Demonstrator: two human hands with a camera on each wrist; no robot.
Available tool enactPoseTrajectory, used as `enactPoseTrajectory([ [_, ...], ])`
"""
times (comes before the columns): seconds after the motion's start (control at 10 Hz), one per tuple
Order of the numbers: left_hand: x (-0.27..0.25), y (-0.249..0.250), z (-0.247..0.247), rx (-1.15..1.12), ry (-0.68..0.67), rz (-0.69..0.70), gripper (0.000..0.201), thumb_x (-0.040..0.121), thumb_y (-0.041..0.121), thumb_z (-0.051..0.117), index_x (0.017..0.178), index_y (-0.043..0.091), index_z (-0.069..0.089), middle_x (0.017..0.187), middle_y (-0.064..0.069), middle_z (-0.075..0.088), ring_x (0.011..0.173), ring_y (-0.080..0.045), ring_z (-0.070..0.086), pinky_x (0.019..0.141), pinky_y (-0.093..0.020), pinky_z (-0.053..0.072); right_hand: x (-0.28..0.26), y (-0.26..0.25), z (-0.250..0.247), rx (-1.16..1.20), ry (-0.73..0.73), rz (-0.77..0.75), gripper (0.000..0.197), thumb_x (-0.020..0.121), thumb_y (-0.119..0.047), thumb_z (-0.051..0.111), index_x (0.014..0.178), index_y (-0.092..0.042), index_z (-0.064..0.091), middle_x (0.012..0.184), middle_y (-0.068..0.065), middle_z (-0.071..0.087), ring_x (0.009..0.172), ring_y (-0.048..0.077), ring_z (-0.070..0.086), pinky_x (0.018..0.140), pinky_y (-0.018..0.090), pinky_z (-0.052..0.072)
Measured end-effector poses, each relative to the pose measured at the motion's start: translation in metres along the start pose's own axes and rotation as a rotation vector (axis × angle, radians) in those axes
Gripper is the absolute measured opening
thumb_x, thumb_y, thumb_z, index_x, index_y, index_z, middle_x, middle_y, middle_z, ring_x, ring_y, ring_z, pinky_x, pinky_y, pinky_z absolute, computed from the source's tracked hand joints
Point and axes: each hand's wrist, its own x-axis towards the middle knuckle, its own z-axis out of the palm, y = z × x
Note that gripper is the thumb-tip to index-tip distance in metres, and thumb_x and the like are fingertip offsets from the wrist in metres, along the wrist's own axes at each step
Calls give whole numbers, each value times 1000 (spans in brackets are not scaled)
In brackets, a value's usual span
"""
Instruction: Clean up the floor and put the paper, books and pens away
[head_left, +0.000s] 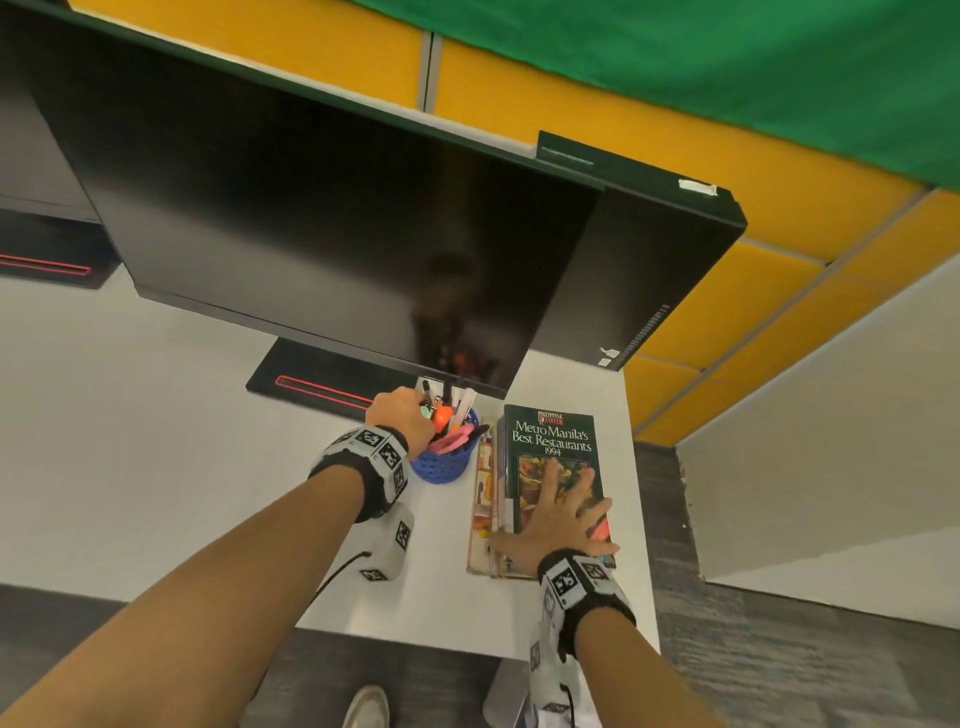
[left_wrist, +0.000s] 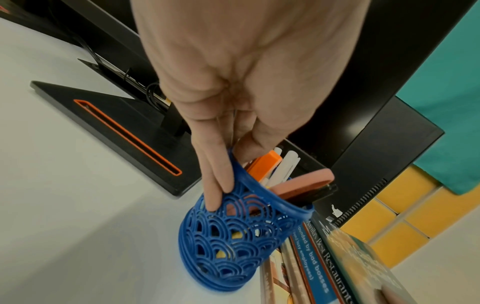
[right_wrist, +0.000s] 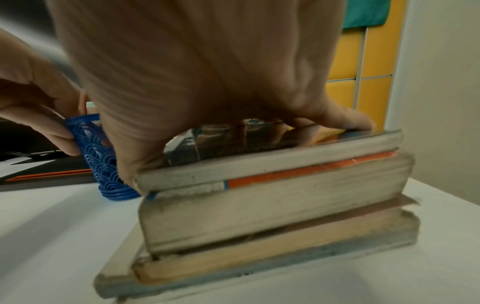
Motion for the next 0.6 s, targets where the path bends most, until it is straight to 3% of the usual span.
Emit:
enactPoseTrajectory([
  [0.1,0,-5,3,-32,-8,-7,30,90,24,61,119,15,63,103,-10,71,91,-28,69,85,-39,57,0,3,1,1,15,-24,130,65,-75,65,149,-34,-25,157,10,-31,144,47,-17,107,77,12],
  [0.2,-4,-10,5,-74,9,-34,22,90,27,56,105,13,64,96,-11,70,88,-29,67,84,-40,57,-1,9,2,12,25,-57,127,63,-84,56,151,-35,-21,159,8,-28,145,46,-16,108,76,12],
  [0.3,-10,-14,7,-69,51,-119,29,91,26,48,103,4,63,101,-16,68,94,-34,65,85,-40,54,-3,16,0,78,64,-99,113,67,-90,42,154,-35,-5,162,3,-19,148,42,-9,108,72,12],
  [0.4,-26,-15,19,-105,-166,-212,29,93,21,46,95,-1,65,92,-16,72,87,-32,70,83,-40,58,-9,31,0,292,167,-128,83,84,-76,35,152,-29,23,164,3,0,150,32,4,114,67,12],
  [0.5,-50,-5,40,-100,-551,-279,32,96,18,38,88,-4,59,76,-15,69,70,-28,68,72,-34,59,-18,61,5,525,239,-74,65,94,-64,33,145,-23,39,161,7,18,149,26,18,117,58,17],
  [0.6,-67,11,66,37,-915,-172,36,96,14,32,83,-3,61,93,-18,70,73,-27,66,66,-26,52,-28,99,1,722,329,-44,52,96,-53,40,133,-19,54,148,9,44,137,25,40,113,44,34],
])
